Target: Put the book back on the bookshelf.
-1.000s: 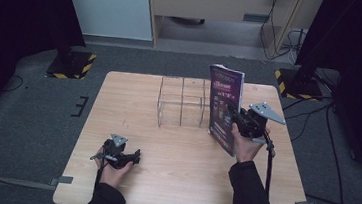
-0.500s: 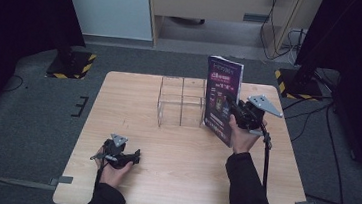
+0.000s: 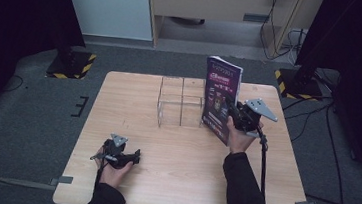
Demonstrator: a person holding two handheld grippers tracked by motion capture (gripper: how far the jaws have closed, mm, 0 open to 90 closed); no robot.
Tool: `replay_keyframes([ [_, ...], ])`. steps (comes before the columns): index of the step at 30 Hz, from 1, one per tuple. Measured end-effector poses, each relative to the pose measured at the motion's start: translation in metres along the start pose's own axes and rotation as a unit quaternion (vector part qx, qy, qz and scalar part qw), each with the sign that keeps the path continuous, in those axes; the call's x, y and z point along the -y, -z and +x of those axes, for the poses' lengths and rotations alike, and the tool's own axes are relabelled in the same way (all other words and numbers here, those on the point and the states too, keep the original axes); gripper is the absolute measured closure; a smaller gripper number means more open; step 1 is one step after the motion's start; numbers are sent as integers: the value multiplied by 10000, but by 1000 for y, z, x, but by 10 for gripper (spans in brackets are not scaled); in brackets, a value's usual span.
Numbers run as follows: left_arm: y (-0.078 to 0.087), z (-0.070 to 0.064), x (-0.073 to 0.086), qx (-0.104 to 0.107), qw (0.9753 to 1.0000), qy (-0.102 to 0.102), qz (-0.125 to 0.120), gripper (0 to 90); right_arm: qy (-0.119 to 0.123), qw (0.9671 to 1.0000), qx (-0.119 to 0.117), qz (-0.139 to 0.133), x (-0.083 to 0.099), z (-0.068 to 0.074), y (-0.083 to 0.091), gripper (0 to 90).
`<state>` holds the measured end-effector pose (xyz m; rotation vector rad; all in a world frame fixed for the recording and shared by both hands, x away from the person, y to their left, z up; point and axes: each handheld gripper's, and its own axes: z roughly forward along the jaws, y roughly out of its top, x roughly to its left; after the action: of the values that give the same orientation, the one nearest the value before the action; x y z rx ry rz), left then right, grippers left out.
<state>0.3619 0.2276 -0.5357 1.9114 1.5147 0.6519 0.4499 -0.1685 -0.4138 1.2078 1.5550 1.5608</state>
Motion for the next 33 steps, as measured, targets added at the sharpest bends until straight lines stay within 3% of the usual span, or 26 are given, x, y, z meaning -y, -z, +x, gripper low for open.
replay_keyframes([
  [4, 0, 0, 0, -3, 10000, 0, -2, 111, 131, 9999, 42, 81, 1, 2, 5, 827],
  [12, 0, 0, 0, -3, 10000, 1, -1, 111, 55, 9989, 25, 460, 6, 0, 21, 825],
  [24, 0, 0, 0, -4, 10000, -2, 6, 110, 42, 9952, -151, 964, 22, -3, 54, 819],
  [33, 0, 0, 0, -7, 10000, 1, 6, 110, 96, 9920, -349, 1210, 27, -1, 64, 807],
])
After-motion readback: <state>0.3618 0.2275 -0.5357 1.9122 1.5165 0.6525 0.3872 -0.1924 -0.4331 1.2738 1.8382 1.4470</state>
